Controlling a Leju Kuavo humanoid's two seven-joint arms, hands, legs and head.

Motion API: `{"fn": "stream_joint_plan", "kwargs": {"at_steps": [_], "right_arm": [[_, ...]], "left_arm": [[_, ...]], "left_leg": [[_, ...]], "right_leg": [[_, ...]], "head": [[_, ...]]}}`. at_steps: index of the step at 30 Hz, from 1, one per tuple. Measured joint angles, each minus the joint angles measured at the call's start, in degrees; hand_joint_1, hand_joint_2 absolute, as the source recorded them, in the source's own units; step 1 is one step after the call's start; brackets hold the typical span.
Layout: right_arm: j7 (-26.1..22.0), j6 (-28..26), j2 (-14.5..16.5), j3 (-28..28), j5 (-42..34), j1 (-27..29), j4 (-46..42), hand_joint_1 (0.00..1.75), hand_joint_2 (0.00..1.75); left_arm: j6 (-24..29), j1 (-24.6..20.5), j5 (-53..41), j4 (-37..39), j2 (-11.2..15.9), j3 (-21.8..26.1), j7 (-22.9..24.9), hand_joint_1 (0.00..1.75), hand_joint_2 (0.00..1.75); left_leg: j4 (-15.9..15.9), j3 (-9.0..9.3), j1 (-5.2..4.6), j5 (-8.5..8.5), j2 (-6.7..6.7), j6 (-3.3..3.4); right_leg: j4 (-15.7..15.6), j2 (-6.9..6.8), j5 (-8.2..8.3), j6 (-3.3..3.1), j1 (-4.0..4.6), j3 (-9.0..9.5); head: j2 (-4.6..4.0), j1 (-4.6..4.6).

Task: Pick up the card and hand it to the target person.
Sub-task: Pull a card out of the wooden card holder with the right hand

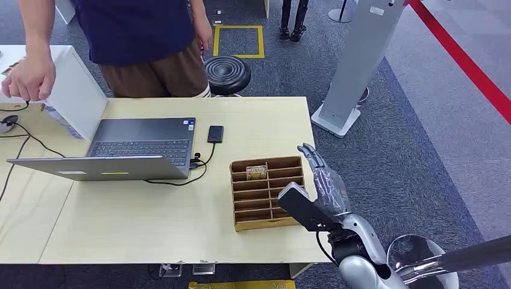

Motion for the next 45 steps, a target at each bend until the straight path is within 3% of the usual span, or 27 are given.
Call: {"fn": "stream_joint_plan", "kwargs": {"at_steps": [6,12,16,23,30,45], "right_arm": [[1.9,1.6,0.0,2.0,2.9,-2.7,0.0,0.00,1.75],[6.9,5.7,0.0,5.4,15.6,-6.2,0.4,0.00,1.75],[8.5,9.3,0.2,8.1,20.1,-8.7,1.4,0.00,1.75],[9.0,10.8,0.7,11.4,20.9,-11.2,3.1,0.08,1.75],[9.0,11.0,1.4,13.6,20.6,-12.7,5.0,0.67,1.75],[9.1,12.0,3.0,16.8,21.5,-16.0,10.0,0.64,1.75]], "left_arm": [[0.0,0.0,-0.1,0.0,0.0,0.0,0.2,0.00,0.00],[0.1,-0.1,-0.1,0.0,0.0,-0.1,0.3,0.00,0.00],[0.2,-0.1,-0.3,0.0,0.0,-0.1,0.3,0.00,0.00],[-0.1,-0.1,-0.4,0.0,0.0,-0.3,0.5,0.00,0.00],[-0.1,-0.1,-0.4,0.0,0.0,-0.4,1.0,0.00,0.00],[0.0,-0.1,-0.4,0.0,0.0,-0.4,1.0,0.00,0.00]], "left_leg": [[0.0,0.00,0.00,0.00,0.00,0.00],[0.0,-0.01,0.00,0.00,0.00,0.00],[0.0,-0.02,0.00,0.00,0.00,0.00],[0.0,-0.03,0.00,0.00,-0.01,0.00],[0.0,-0.03,0.00,0.00,-0.01,0.00],[0.0,-0.04,0.00,0.00,-0.01,0.00]], "right_leg": [[0.0,0.00,0.00,0.00,0.00,0.00],[0.0,0.00,0.00,0.00,0.00,0.00],[0.0,0.00,0.00,0.00,0.00,0.00],[0.0,-0.01,0.00,0.00,0.00,-0.01],[0.0,-0.01,0.00,0.00,0.00,-0.01],[0.0,-0.01,0.00,0.00,0.00,-0.01]], "head": [[0.00,0.03],[0.00,0.03],[0.00,0.03],[0.00,0.04],[0.00,0.04],[0.00,0.05]]}}
